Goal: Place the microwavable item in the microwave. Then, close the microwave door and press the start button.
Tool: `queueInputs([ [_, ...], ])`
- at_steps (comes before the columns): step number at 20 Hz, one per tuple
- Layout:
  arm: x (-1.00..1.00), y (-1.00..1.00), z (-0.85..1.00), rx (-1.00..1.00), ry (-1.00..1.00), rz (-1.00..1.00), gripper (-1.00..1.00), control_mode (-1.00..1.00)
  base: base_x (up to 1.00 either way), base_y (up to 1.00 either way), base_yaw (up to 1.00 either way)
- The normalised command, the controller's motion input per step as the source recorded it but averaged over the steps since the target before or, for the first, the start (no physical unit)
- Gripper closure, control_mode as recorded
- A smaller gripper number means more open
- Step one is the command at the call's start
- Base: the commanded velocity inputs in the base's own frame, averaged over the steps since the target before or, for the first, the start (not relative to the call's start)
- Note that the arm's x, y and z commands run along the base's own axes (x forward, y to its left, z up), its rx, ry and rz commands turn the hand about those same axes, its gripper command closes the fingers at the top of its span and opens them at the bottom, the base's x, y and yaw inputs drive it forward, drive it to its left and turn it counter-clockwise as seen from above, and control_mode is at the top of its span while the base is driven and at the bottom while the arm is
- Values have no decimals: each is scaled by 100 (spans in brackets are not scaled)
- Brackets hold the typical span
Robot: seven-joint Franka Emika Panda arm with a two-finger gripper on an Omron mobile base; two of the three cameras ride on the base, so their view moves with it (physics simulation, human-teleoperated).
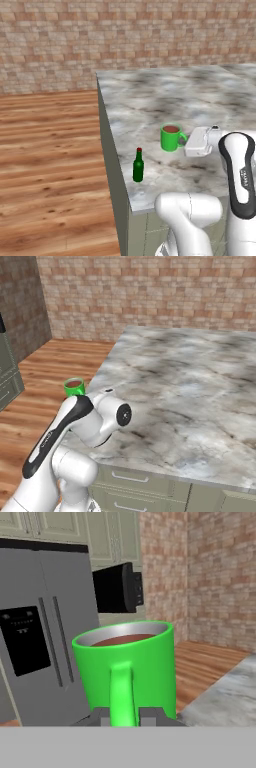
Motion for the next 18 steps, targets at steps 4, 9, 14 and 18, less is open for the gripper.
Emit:
queueInputs([
  [4, -5, 8, 0, -1, 0, 0, 100, -100, 0, 0, 0],
  [9, -53, 3, 0, 0, -4, 0, 100, -100, 0, 0, 0],
  [14, -19, 4, 0, 0, -3, 0, 100, 100, -79, 48, 1],
  [18, 0, 0, 0, 0, 0, 0, 100, 100, -53, 100, 7],
])
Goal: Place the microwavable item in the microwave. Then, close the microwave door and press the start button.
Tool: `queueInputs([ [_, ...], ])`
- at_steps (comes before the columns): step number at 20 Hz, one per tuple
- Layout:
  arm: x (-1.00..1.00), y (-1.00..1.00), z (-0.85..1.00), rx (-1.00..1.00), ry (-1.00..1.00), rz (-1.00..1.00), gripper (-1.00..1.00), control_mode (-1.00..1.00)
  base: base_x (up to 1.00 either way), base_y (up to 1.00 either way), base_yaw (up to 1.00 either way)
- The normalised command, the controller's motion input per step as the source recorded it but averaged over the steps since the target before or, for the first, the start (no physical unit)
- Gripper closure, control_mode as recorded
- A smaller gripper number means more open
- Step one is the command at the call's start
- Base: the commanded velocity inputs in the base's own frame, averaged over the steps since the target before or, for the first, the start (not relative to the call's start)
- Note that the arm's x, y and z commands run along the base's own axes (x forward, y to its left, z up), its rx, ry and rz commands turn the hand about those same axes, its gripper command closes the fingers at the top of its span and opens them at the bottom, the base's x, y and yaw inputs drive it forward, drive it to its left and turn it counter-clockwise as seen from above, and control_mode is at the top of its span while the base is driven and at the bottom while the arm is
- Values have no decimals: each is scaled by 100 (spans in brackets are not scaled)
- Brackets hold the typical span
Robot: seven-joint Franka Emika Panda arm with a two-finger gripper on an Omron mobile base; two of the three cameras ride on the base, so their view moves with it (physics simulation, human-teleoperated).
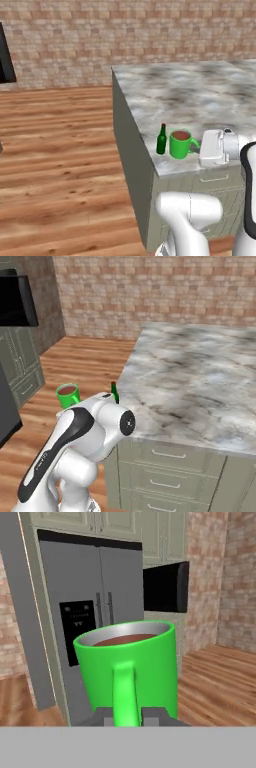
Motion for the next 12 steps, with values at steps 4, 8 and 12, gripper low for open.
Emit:
queueInputs([
  [4, 0, 0, 0, 0, 0, 0, 100, 100, 26, 100, 1],
  [8, 0, 0, 0, 0, 0, 0, 100, 100, 68, 100, 0],
  [12, 0, 0, 0, 0, 0, 0, 100, 100, 96, 98, 0],
])
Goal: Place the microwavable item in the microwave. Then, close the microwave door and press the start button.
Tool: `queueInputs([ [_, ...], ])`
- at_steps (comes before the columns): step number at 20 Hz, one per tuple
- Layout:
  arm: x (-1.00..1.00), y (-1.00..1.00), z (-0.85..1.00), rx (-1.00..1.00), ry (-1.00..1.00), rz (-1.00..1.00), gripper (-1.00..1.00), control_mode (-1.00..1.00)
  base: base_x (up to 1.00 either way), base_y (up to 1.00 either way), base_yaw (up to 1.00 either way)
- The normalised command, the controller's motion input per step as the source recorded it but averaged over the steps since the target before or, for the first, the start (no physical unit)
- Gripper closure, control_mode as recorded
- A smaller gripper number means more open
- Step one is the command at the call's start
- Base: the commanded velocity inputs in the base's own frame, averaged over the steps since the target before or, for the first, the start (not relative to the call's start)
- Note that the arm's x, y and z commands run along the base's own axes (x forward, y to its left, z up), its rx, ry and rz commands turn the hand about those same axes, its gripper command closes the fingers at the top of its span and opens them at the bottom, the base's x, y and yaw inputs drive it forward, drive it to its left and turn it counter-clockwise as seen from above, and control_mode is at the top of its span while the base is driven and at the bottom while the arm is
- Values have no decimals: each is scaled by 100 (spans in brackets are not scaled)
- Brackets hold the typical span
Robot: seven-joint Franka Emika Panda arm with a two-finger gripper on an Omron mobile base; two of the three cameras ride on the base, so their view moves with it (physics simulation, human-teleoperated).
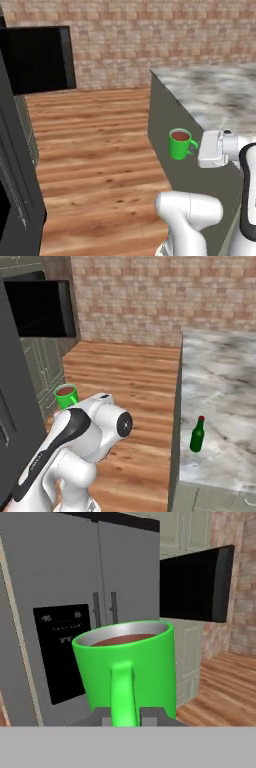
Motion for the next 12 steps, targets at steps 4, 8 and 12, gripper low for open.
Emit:
queueInputs([
  [4, 0, 0, 0, 0, 0, 0, 100, 100, 100, 39, 0],
  [8, 0, 0, 0, 0, 0, 0, 100, 100, 100, 3, 0],
  [12, 0, 0, 0, 0, 0, 0, 100, 100, 100, 0, 10],
])
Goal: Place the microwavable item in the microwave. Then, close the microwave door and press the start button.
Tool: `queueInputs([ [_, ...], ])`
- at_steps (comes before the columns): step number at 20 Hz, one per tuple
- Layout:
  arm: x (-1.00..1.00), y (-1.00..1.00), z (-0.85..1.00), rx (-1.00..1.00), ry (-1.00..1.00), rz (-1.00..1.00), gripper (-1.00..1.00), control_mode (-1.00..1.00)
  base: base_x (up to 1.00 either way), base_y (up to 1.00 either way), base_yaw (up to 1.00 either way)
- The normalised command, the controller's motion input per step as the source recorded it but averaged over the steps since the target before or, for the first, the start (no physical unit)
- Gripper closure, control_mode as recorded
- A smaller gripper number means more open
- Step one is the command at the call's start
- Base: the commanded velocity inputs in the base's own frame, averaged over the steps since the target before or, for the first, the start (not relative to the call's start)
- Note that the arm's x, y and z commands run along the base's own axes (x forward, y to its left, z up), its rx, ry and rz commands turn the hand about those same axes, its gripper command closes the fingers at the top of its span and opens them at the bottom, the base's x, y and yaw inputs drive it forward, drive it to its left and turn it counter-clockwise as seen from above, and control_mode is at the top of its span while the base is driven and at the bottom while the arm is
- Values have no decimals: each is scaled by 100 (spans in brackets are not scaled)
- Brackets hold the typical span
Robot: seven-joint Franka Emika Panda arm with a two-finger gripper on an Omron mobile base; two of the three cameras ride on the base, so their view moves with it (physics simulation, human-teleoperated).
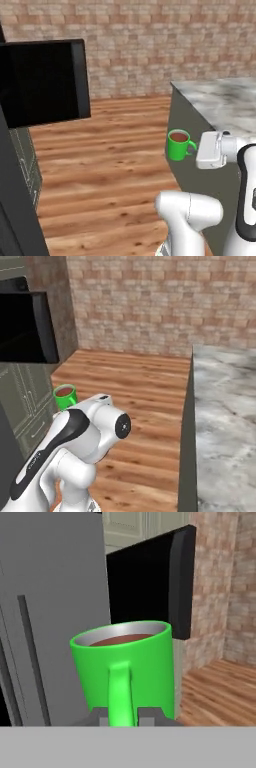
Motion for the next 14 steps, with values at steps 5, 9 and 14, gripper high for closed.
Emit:
queueInputs([
  [5, 0, 0, 0, 0, 0, 0, 100, 100, 100, 0, 31],
  [9, 0, 0, 0, 0, 0, 0, 100, 100, 100, 0, 42],
  [14, 0, 0, 0, 0, 0, 0, 100, 100, 100, -4, 47],
])
